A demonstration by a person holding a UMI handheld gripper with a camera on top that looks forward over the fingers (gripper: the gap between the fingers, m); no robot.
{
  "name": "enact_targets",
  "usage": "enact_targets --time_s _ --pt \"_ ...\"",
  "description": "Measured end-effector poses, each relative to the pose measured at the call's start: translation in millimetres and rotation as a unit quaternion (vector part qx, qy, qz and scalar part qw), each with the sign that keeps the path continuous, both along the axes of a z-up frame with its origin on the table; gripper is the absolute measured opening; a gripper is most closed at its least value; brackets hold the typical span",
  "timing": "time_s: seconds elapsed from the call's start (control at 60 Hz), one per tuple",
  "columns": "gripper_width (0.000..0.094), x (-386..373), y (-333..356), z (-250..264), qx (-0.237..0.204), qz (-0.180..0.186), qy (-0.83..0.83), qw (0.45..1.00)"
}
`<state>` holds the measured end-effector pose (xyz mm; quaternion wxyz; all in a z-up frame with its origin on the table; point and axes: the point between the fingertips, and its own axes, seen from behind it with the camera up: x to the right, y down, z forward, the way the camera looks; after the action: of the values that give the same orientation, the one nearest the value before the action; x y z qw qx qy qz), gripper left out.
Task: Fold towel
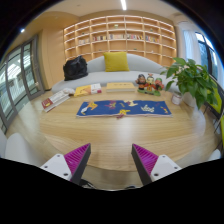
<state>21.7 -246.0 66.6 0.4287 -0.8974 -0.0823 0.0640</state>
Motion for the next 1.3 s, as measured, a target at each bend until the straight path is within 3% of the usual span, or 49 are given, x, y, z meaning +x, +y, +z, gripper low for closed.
enact_targets --time_s 0.083,0.2,0.433,0.6,0.767,0.833,1.05,1.2,1.3 --pt "0.0858 -71.3 30.9 -4.8 -0.007 0.038 0.032 0.999" --pt "0.0852 -145.9 87.0 -11.4 -0.001 0.057 0.041 0.998" --pt "0.0851 -193.4 210.1 -49.5 0.005 0.029 -0.006 1.0" --pt "0.0826 -197.5 247.6 -83.1 -0.015 0.014 -0.042 0.999" --pt "0.034 -210.3 251.9 -84.5 -0.009 0.048 -0.052 0.997" --pt "0.0027 -209.6 250.7 -83.3 -0.009 0.054 -0.055 0.997" --pt "0.0028 -225.9 228.9 -69.6 -0.025 0.064 0.006 0.998" --pt "0.0027 -261.5 204.3 8.2 0.011 0.115 0.104 0.988" --pt "0.0028 -258.2 204.6 71.9 0.037 0.119 0.166 0.978"
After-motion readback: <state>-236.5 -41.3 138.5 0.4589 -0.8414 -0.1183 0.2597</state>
